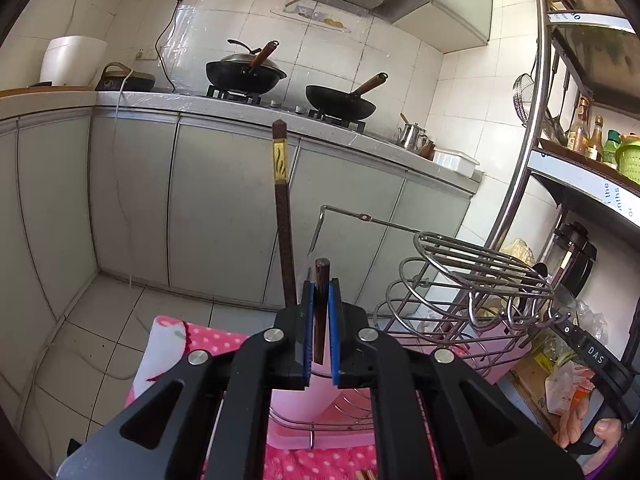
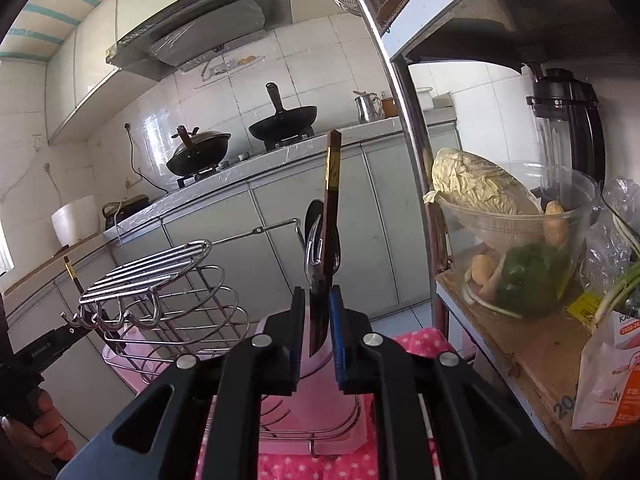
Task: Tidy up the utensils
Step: 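Open both grippers to drop the chopsticks into the pink cup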
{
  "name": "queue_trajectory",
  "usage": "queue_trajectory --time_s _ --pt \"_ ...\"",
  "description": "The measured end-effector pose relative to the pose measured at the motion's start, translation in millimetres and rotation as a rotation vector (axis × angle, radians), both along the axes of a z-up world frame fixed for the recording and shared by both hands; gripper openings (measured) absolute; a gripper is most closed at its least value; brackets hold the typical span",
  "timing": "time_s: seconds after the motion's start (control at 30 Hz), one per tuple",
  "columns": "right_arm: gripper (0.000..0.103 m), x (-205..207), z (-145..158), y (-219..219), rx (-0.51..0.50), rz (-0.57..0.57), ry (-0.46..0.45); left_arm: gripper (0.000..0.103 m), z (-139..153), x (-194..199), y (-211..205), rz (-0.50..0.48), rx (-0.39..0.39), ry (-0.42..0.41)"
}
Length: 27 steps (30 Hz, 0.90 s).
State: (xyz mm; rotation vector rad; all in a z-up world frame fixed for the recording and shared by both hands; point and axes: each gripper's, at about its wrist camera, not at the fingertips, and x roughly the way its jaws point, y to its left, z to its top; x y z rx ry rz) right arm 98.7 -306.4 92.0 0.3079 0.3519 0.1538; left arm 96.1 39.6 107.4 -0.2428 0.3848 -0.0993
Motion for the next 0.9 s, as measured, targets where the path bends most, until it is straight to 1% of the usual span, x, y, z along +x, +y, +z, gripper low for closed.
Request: queue_trajectory --time_s 0.03,0.1,0.13,0.17,0.2,0.23,0.27,0.3,0.33,0.47,0.63,0.8,0.9 --pt "0.025 0 -1 -1 0.014 0.002 0.003 0.006 0 0 1 0.004 -0.001 0.004" --pt "0.027 -2 -1 -2 0.020 -0.001 0.006 0.009 -1 1 3 0.010 -0.003 0.013" --pt "0.027 -2 0 -2 0.018 0.002 0.009 0.016 -2 1 4 0.013 -0.005 0.021" --pt "0.027 -2 0 -1 0.015 0.005 0.012 0.027 -2 1 4 0.015 -0.008 0.027" --pt "0.028 -3 0 -1 0.011 0.006 0.014 0.031 -2 0 5 0.017 -0.011 0.032" --pt "0.031 -4 1 -1 0.010 0.007 0.013 0.036 -1 0 5 0.018 -0.014 0.033" --pt "0.035 -6 2 -1 0.009 0.009 0.012 0.039 -1 -1 6 0.015 -0.014 0.033" --pt "0.043 -8 3 -1 0.011 0.010 0.006 0.040 -1 -3 5 0.009 -0.008 0.034" --pt "0.046 -11 4 -2 0.012 0.009 0.000 0.042 0 -4 4 0.005 0.000 0.035" --pt "0.046 -20 9 -3 0.008 0.012 -0.003 0.044 1 -10 0 -0.006 0.021 0.047" --pt "0.046 -37 9 -5 0.022 0.017 0.014 0.044 1 -24 -3 -0.021 0.016 0.073" --pt "0.046 -57 0 1 -0.008 0.039 0.061 0.044 -2 -37 -6 -0.040 -0.010 0.120" --pt "0.046 -64 -8 7 -0.020 0.063 0.102 0.044 -10 -45 -10 -0.048 -0.005 0.163"
